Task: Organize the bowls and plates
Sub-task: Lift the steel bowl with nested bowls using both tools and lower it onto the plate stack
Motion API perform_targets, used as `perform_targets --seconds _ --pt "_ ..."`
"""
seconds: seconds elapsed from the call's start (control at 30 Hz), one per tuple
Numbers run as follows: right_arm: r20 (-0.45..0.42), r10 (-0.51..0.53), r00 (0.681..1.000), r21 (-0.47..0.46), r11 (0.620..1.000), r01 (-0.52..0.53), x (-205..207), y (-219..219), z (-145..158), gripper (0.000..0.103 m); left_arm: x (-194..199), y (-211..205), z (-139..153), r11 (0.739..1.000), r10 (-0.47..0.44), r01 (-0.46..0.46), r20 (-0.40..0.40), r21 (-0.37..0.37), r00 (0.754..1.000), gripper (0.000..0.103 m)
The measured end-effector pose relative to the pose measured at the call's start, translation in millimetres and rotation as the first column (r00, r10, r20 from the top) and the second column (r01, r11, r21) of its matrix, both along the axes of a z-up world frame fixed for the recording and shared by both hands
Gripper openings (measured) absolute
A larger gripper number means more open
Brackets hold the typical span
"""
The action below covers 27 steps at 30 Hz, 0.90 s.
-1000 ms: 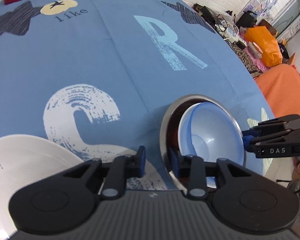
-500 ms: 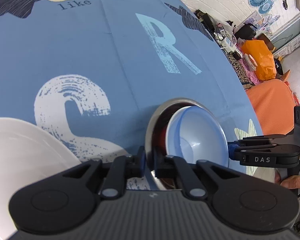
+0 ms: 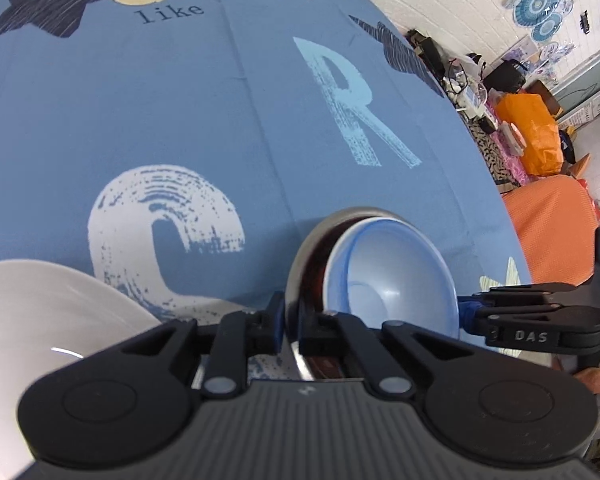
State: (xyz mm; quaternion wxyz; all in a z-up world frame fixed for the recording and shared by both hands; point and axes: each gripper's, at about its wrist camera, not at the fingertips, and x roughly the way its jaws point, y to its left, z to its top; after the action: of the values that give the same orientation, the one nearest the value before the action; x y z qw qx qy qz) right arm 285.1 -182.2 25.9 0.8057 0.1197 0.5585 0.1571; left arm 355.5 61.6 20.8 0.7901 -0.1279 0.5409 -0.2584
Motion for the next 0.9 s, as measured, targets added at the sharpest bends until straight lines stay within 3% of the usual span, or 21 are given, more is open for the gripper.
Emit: perform_targets --seconds 0.2,0.37,0.6,0.9 --pt "-0.016 -0.058 0.998 0.045 0.997 0.058 -2.6 -8.7 -3.6 0.007 -3.3 -1.2 0.4 1.0 0.011 -0.011 0.011 0.006 1.0 0.0" --pt "-0.04 -0.072 0.997 0.048 0.996 0.074 -3.7 -6.8 -1.0 0.0 -1.9 0.3 6.2 0.999 0.041 -0.041 -0.018 -0.015 0.999 0.0" --pt "-0.049 -0.115 0.992 0.066 0.991 0.118 -1.5 -11.1 9.6 0.0 3.5 0.2 16.8 0.999 0.044 -0.045 -0.041 -0.024 0.998 0.0" --pt "-0.019 -0.07 0.997 0.067 0.995 0.071 -2.7 13.9 32.4 0.0 -8.0 30.7 42.6 0.995 0.097 -0.097 -0.017 -0.035 0.995 0.0"
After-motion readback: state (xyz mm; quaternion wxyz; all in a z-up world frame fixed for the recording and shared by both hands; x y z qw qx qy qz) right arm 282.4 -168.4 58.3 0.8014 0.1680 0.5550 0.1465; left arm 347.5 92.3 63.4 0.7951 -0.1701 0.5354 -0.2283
